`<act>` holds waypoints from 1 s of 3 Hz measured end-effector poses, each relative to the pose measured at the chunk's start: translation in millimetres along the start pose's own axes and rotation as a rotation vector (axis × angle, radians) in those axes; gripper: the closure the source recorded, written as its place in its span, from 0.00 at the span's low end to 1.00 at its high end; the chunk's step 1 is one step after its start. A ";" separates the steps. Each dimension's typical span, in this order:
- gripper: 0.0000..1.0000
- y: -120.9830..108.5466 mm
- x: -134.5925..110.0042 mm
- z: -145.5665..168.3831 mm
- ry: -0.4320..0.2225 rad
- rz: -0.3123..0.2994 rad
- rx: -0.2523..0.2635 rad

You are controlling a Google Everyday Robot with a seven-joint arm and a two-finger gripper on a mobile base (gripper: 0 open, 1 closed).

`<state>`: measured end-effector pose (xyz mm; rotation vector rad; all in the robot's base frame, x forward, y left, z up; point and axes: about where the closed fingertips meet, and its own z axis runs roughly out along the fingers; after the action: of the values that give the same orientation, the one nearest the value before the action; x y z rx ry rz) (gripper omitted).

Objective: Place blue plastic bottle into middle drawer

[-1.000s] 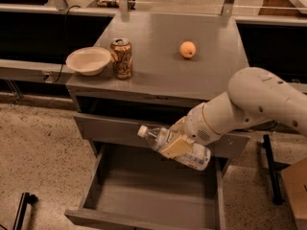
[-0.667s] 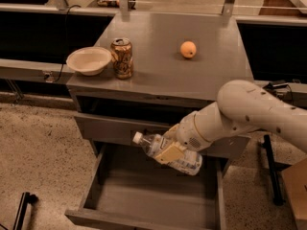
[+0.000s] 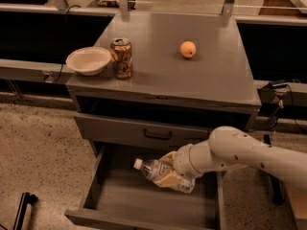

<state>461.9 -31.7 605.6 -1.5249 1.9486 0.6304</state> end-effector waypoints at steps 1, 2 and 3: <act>1.00 -0.5 27.3 22.6 0.003 -0.032 -0.002; 1.00 0.1 64.0 46.2 0.048 -0.002 -0.043; 1.00 0.0 72.5 49.4 0.059 0.009 -0.049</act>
Offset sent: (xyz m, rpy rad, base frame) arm -0.0072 -0.0330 -0.1330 -0.0906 0.1365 0.0174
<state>456.5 -48.9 519.8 -1.5820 1.9984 0.6488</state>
